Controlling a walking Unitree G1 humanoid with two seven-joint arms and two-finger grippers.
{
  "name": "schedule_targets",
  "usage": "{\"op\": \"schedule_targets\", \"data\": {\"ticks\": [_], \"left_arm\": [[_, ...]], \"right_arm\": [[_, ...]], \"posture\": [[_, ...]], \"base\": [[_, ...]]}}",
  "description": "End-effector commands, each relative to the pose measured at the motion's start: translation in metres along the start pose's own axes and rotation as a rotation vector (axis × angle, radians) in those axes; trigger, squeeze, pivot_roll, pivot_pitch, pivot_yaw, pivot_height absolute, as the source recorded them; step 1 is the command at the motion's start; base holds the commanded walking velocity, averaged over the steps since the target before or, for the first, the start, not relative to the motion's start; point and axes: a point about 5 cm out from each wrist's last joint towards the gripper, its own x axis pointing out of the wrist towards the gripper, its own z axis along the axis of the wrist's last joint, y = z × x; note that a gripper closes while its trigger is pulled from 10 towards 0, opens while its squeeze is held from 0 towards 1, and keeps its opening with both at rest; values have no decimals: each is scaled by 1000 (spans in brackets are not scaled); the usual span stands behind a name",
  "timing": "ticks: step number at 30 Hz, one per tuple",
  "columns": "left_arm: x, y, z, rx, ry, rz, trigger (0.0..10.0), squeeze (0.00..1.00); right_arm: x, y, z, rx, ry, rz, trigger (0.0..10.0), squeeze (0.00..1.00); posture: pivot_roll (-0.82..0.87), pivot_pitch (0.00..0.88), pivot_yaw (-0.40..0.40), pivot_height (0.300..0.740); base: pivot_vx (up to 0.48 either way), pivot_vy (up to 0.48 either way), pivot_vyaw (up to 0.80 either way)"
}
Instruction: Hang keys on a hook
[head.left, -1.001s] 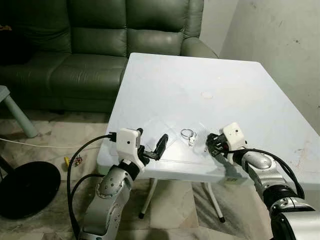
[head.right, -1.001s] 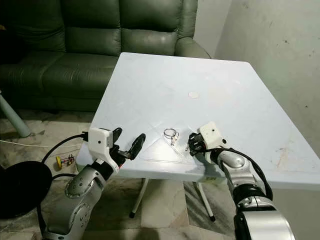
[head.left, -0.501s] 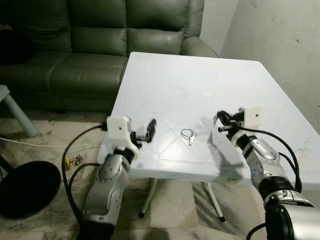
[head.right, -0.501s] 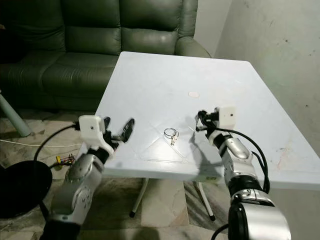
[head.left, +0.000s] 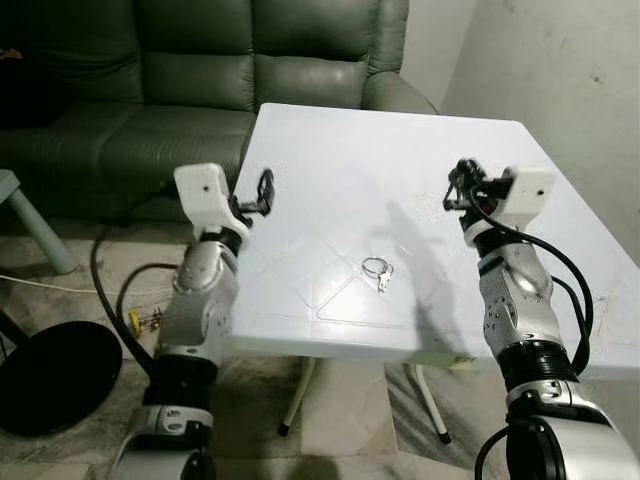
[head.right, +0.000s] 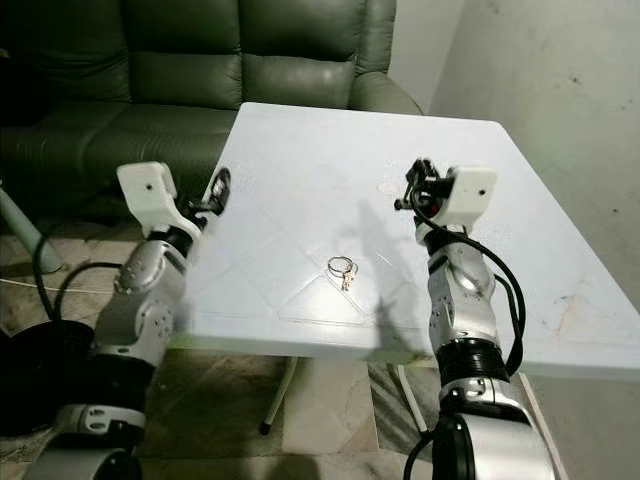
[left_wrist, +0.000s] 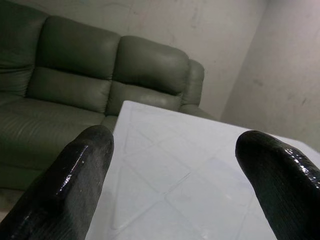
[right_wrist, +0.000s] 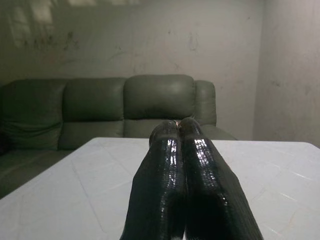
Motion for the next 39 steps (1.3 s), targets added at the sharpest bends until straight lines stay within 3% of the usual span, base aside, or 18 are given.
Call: {"op": "schedule_targets", "data": {"ticks": [1, 14, 28, 39], "left_arm": [[1, 2, 0, 4, -1, -19, 10000, 0], [-8, 25, -10, -40, 34, 24, 10000, 0], [-9, 31, -12, -59, 45, 62, 10000, 0], [-10, 32, -13, -65, 45, 72, 10000, 0]], "right_arm": [[-5, 4, 5, -1, -18, -9, 10000, 0], [-43, 26, -6, -17, 38, -48, 10000, 0], [-48, 30, -11, -140, 127, -62, 10000, 0], [-47, 34, -13, -139, 158, -65, 10000, 0]], "posture": [[-28, 0, -54, 740], [-46, 0, -37, 740], [-49, 0, -30, 740], [-47, 0, -31, 740]], "base": [[0, 0, 0], [0, 0, 0], [0, 0, 0], [0, 0, -749]]}}
